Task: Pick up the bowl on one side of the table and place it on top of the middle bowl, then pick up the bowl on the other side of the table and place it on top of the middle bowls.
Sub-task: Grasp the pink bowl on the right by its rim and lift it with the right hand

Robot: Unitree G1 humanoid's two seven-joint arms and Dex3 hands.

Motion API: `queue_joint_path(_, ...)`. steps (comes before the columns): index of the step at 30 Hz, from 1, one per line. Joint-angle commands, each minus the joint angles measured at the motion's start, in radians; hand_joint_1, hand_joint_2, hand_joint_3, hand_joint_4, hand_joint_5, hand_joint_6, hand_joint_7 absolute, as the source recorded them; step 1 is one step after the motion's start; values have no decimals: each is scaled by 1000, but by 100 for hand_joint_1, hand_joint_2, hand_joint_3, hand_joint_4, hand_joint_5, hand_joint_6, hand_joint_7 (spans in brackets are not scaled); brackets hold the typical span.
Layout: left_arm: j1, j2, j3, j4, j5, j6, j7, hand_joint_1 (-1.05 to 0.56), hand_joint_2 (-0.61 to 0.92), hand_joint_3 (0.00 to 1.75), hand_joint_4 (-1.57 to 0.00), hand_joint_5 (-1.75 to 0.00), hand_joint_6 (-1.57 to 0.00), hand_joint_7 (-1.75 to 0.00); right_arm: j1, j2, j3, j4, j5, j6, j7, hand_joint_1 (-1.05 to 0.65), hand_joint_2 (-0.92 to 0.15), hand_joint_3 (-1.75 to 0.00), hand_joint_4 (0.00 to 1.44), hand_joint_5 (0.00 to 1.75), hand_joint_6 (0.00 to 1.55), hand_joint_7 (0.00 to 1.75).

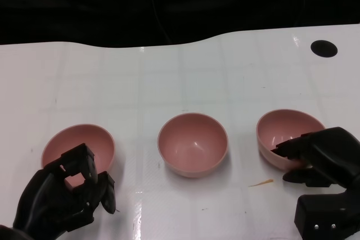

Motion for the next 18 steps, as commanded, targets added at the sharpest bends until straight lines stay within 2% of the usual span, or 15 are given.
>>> queue_joint_path(1,6,14,8,-2,5,-1,5,-1,65,114,-83,-175,-73,-164,7,3,2,34,14,-18,-1,-4,-92,-35,87,151,133,32)
queue_joint_path(2,6,13,8,0,5,-3,4,-2,64,114,-83,-175,-73,-164,7,3,2,37,16,-22,-6,-6,-92,-37,83,163,111,79)
queue_joint_path(3,5,12,8,1,5,-6,3,-2,64,114,-83,-175,-73,-164,7,4,1,40,18,-29,-13,-7,-92,-37,81,169,100,103)
queue_joint_path(5,3,12,8,5,6,-11,-1,-2,64,114,-83,-175,-73,-164,6,4,0,47,21,-39,-22,-9,-92,-38,80,173,85,133)
queue_joint_path(8,-1,13,10,15,4,-14,-6,-2,64,115,-83,-175,-74,-164,4,0,-1,48,16,-52,-45,-10,-92,-39,79,174,73,155)
queue_joint_path(15,-1,12,7,10,11,-9,10,-2,64,115,-83,-175,-74,-163,5,-20,-15,3,4,-66,-74,-11,-92,-34,78,175,62,171)
queue_joint_path(18,-4,10,7,13,10,-10,8,-2,63,115,-83,-175,-74,-163,8,-32,-22,-35,0,-60,-69,-11,-92,-33,76,175,59,172)
